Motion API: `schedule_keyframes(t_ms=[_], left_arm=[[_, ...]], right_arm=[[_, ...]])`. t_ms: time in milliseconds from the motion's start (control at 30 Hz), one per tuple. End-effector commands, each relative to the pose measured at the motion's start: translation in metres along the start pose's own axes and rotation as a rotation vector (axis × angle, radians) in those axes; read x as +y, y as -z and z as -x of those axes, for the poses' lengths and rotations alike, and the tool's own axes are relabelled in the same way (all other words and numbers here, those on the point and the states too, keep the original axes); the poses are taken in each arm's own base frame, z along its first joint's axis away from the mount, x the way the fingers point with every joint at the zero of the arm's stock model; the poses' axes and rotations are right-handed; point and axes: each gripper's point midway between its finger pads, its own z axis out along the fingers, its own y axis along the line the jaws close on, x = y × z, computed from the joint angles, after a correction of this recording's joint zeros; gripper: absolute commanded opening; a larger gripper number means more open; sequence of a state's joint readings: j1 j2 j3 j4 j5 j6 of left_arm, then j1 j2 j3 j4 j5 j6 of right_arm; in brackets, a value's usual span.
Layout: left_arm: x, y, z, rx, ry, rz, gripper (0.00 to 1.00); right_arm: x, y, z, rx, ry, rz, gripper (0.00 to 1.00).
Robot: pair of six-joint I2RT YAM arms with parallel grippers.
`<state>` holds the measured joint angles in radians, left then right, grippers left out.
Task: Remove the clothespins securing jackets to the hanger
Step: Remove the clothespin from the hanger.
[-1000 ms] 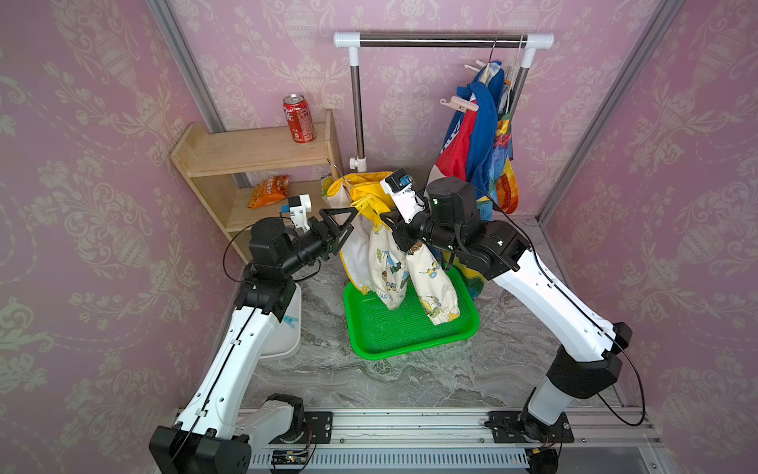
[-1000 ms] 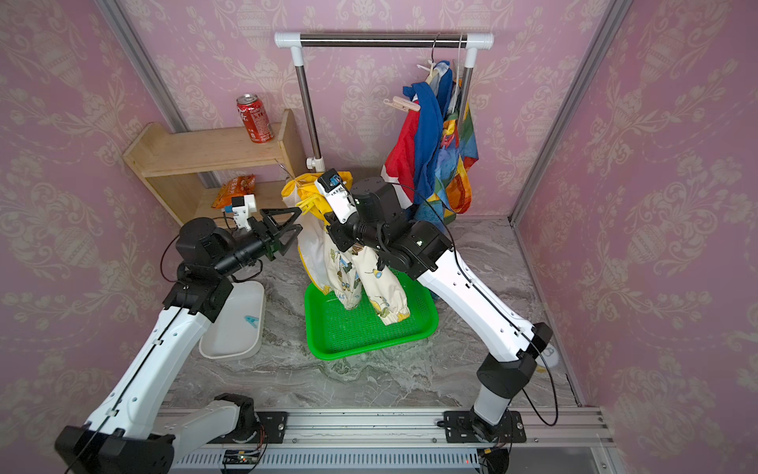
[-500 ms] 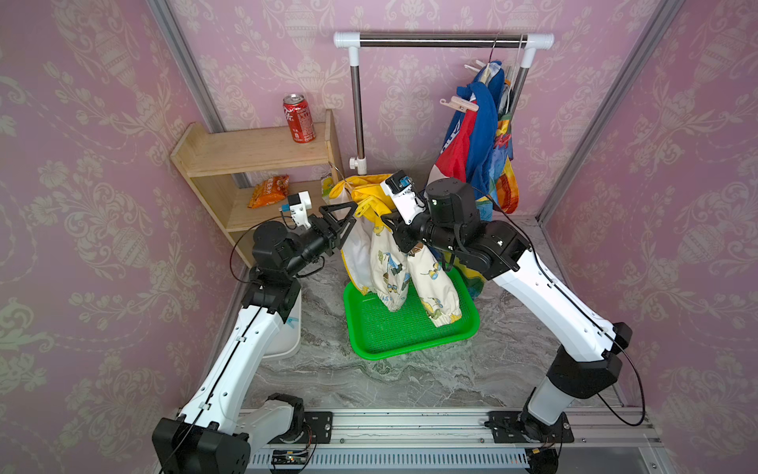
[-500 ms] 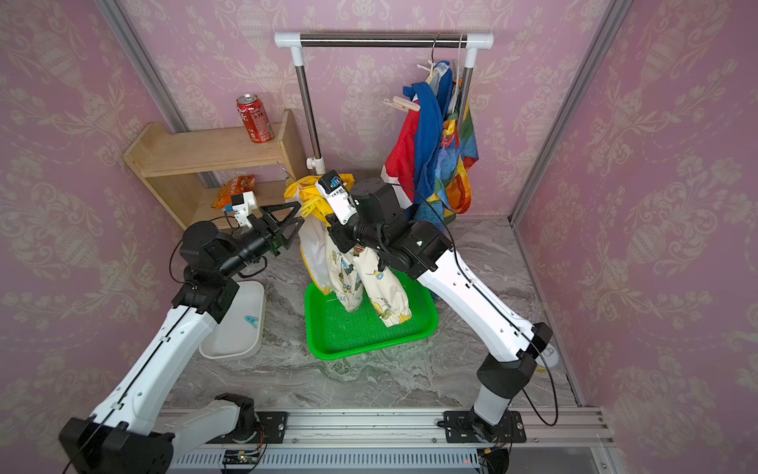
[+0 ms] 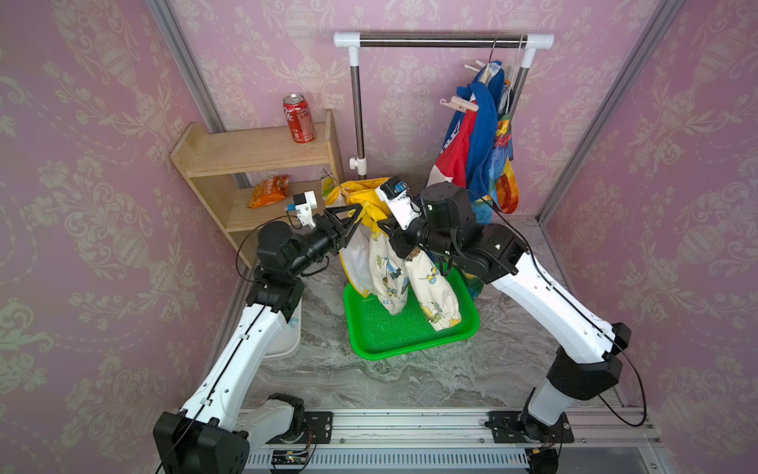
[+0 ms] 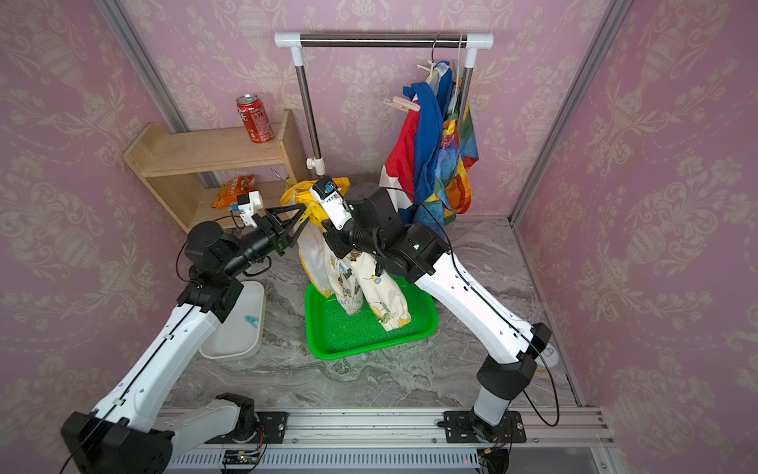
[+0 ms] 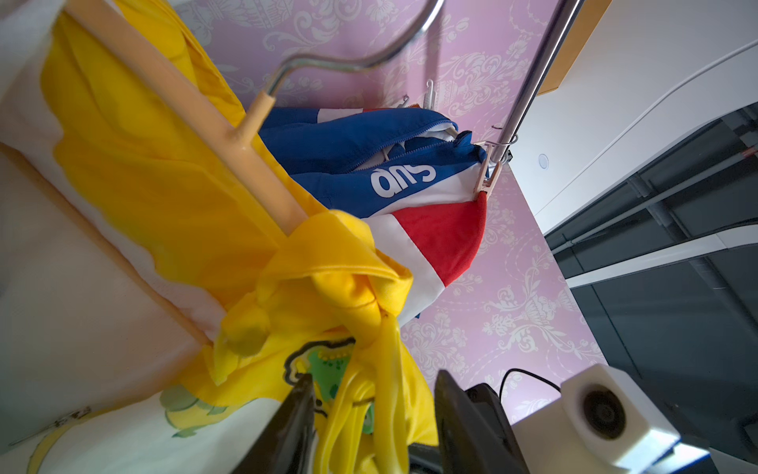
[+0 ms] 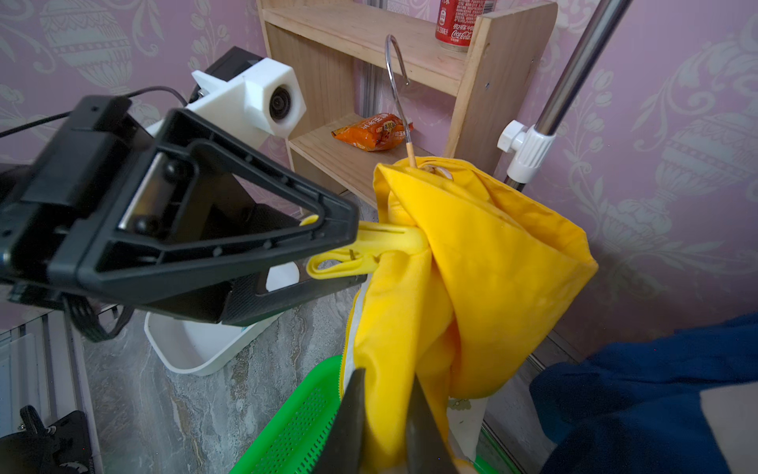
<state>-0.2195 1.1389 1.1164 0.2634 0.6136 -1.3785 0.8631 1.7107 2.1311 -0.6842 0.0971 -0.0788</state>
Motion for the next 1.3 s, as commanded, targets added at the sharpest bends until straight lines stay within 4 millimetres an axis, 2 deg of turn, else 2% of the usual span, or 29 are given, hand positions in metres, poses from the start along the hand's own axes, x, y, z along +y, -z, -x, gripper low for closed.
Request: schedule_keyframes(t_ms=[0, 67, 233, 333, 367, 500, 700, 767, 1267], left_arm=[[-0.007, 0.002, -0.001, -0.004, -0.022, -0.012, 0.42], [-0.007, 0.003, -0.001, -0.003, -0.025, -0.007, 0.37], [-0.008, 0.003, -0.003, 0.007, -0.027, -0.013, 0.35], [-0.010, 0.003, -0.003, 0.010, -0.031, -0.021, 0.31], [-0.011, 0.003, -0.004, 0.012, -0.029, -0.023, 0.29], [-0.008, 0.001, -0.005, 0.022, -0.019, -0.023, 0.09], [-0.003, -0.002, -0.006, 0.035, -0.004, -0.019, 0.07], [-0.002, -0.002, -0.006, 0.037, 0.001, -0.019, 0.00], [-0.002, -0.005, -0.004, 0.029, -0.002, -0.042, 0.00]], right_arm=[[-0.009, 0.023, 0.041, -0.140, -0.009, -0.043, 0.00], [-0.010, 0.024, 0.041, -0.142, -0.010, -0.052, 0.00], [-0.014, 0.026, 0.042, -0.149, -0.013, -0.074, 0.00], [-0.014, 0.026, 0.042, -0.150, -0.018, -0.070, 0.00], [-0.014, 0.027, 0.042, -0.151, -0.018, -0.068, 0.00], [-0.014, 0.023, 0.040, -0.144, -0.012, -0.077, 0.00], [-0.014, 0.020, 0.040, -0.145, -0.004, -0.078, 0.00], [-0.015, 0.019, 0.040, -0.147, -0.004, -0.084, 0.00], [-0.018, 0.022, 0.040, -0.147, 0.002, -0.099, 0.00]])
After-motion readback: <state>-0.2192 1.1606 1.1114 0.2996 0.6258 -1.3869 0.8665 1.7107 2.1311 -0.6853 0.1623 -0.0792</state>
